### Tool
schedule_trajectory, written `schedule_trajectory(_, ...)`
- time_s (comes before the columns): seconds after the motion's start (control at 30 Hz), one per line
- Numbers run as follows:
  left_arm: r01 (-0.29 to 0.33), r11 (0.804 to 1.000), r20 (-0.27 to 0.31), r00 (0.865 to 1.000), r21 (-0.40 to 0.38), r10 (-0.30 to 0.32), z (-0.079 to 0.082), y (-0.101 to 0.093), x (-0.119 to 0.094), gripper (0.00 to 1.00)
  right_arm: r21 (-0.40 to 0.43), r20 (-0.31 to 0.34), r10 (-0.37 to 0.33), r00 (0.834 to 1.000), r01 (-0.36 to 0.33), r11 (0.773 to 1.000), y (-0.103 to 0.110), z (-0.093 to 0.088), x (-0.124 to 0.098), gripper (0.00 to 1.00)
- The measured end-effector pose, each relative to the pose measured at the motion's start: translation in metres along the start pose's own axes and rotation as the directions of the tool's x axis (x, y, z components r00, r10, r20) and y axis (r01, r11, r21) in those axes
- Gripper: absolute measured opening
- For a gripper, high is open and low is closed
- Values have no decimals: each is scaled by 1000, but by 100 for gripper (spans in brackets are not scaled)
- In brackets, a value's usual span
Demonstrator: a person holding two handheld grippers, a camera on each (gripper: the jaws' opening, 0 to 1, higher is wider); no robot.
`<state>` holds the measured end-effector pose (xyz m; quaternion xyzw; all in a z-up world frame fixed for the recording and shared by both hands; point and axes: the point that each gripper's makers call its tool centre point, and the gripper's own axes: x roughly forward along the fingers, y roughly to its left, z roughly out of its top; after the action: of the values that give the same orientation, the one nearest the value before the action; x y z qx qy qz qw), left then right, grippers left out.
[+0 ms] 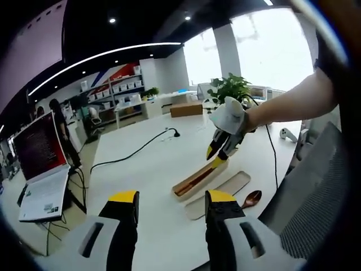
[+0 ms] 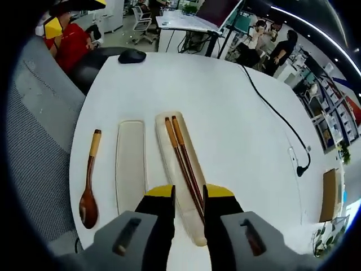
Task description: Arrange the utensils inside the cutlery case until each visible utensil rests in its matching compartment.
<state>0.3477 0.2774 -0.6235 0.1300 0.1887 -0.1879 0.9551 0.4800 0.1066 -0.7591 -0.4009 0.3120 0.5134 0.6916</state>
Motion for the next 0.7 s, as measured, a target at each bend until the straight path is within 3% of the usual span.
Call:
schedule_trajectory(0.37, -9, 1000, 26, 1000, 13, 9, 5, 1, -2, 48, 30, 6, -13, 1000, 12, 999, 14, -6, -18, 17)
schedule_trajectory(0.7, -21, 999, 44, 999, 30, 20, 10, 0, -6, 48, 54, -3, -5, 1000, 5, 999, 42, -22, -33, 19)
